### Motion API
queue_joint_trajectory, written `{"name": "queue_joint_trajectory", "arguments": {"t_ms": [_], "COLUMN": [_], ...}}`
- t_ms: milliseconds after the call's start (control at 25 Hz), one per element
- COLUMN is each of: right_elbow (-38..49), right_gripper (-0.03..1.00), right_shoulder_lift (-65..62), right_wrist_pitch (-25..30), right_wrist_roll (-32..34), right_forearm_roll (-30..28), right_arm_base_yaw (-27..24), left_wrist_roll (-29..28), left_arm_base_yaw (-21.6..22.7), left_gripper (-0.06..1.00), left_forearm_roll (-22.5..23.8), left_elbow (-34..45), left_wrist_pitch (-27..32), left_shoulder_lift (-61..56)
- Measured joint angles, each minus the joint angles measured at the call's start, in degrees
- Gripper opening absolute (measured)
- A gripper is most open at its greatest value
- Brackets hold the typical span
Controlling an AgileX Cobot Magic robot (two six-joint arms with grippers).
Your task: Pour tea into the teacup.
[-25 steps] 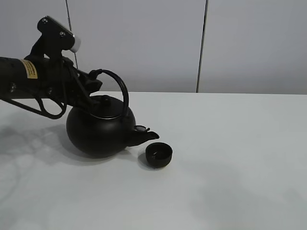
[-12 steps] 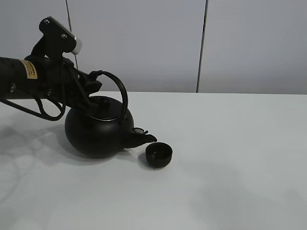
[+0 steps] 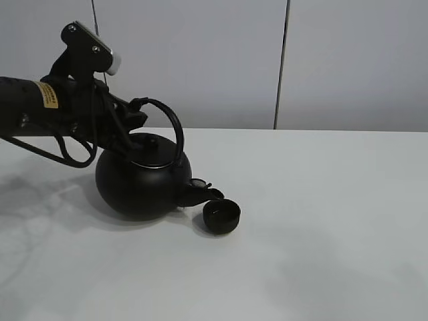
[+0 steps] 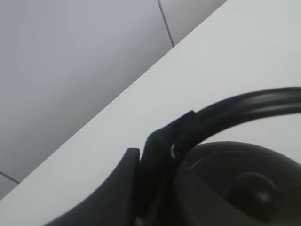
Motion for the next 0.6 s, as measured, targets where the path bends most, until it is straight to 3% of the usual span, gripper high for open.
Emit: {"name": "queue_joint_trajectory", "arguments": {"t_ms": [240, 600], "right_elbow": [0.0, 0.0], "right_gripper": [0.59, 0.59], "right_shoulder_lift": [0.0, 0.0], "right_wrist_pitch": [-0.1, -0.1], "right_wrist_roll": [0.0, 0.0], "right_forearm_roll": [0.0, 0.0], "right_arm_base_yaw": [0.0, 0.0], "left_wrist_roll": [3.4, 3.5], "left_arm_base_yaw": [-1.3, -1.3], "left_gripper": [0.11, 0.11], "left_forearm_roll": [-1.1, -4.1], "left_elbow": [-0.7, -0.7], "left_wrist_pitch": [1.1, 1.2], "left_shoulder_lift": [0.0, 0.0]}}
